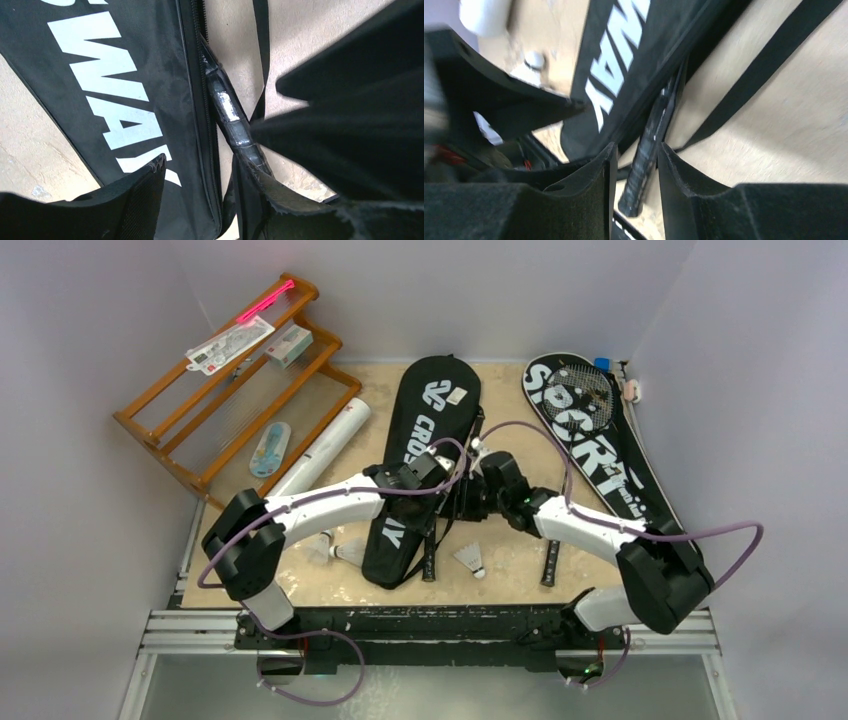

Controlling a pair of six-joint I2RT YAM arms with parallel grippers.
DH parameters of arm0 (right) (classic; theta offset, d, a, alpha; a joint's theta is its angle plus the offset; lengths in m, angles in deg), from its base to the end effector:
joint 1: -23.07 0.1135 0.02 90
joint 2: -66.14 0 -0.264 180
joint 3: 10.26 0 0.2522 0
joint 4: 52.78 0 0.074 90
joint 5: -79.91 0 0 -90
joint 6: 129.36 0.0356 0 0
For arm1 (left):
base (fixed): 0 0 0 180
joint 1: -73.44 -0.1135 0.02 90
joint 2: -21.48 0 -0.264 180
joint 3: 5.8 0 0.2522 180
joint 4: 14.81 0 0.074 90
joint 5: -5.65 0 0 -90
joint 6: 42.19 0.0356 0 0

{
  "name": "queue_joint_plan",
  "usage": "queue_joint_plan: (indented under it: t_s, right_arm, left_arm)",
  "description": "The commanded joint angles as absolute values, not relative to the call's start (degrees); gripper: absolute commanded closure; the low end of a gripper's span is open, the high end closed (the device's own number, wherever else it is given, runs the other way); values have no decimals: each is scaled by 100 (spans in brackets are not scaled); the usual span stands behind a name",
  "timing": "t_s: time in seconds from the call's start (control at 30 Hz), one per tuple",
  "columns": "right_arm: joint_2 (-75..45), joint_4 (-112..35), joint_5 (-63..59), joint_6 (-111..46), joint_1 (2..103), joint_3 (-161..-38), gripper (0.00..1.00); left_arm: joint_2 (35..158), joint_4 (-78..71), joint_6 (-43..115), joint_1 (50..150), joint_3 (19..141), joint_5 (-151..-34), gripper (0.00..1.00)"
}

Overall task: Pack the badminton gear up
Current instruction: Place the racket in the racket bag.

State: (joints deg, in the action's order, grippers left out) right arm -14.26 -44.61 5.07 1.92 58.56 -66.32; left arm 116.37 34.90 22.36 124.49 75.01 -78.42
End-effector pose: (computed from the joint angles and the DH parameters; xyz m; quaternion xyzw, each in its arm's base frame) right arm 0.2365 0.1801 0.2116 -0.0195 0.8712 0.3867 0.3019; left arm 0.2137 -0.2586 0.2170 0.2041 0.9511 -0.1006 0.2090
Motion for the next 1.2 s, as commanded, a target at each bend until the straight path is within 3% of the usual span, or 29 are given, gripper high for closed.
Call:
queue_joint_plan:
  t_s: [0.0, 0.23, 0.8, 0.97, 1.1, 1.17]
  right_arm:
    - [-1275, -4645, 835, 470, 6251, -6176, 63]
    - [-1224, -4968, 702, 814, 6661, -5798, 63]
    - [-1522, -5289, -97, 1250, 7159, -5615, 58]
    - [-1825, -5373, -122, 1316, 7161, -5657, 56]
    - [-1945, -5545, -128, 1316, 7158, -5609, 54]
    - [-1996, -5634, -54, 1332, 7158, -5611, 54]
  left_arm:
    - [11544, 3651, 2033, 12632, 7508, -7403, 51]
    - [11682, 3747, 1873, 12725, 7516, -7013, 51]
    - [12077, 3279, 1944, 12732, 7300, -7434, 50]
    - [12128, 3359, 1866, 12732, 7342, -7239, 61]
    - [11955, 3449, 1846, 12734, 7382, -7199, 96]
    - [11800, 3476, 1850, 12733, 7412, -7295, 100]
